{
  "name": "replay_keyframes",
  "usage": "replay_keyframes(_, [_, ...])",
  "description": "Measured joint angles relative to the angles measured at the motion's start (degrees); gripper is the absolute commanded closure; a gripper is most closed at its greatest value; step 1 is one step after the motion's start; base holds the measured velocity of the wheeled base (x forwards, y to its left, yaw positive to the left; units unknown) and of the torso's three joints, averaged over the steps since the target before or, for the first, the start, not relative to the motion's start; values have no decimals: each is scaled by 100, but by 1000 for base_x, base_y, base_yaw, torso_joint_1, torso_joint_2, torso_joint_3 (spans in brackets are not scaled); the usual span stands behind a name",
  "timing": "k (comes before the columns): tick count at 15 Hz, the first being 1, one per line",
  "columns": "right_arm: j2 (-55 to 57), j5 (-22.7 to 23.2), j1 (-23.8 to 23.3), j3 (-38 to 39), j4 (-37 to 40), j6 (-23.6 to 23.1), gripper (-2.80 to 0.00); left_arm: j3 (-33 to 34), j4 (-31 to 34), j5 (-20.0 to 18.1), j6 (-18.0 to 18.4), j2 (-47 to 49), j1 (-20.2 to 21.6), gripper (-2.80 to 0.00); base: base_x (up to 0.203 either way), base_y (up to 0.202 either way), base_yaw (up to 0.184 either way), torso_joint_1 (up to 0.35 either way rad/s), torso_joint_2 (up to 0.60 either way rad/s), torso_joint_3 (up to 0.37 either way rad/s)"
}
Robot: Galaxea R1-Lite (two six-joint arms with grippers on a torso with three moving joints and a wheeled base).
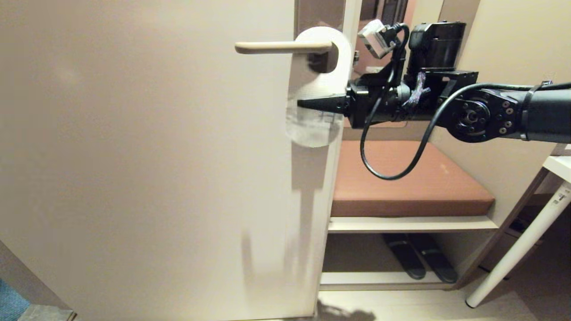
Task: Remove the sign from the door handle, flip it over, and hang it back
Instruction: Take down the sign
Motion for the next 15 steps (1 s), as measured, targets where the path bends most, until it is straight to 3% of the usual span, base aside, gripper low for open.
replay_keyframes(10, [-291, -29, 9, 352, -2, -248, 0, 0, 2, -2, -2, 0, 0, 0, 0, 0, 0, 0, 0, 0])
replay_keyframes(15, [-457, -952, 229, 455, -4, -286, 0, 0, 2, -2, -2, 0, 0, 0, 0, 0, 0, 0, 0, 0])
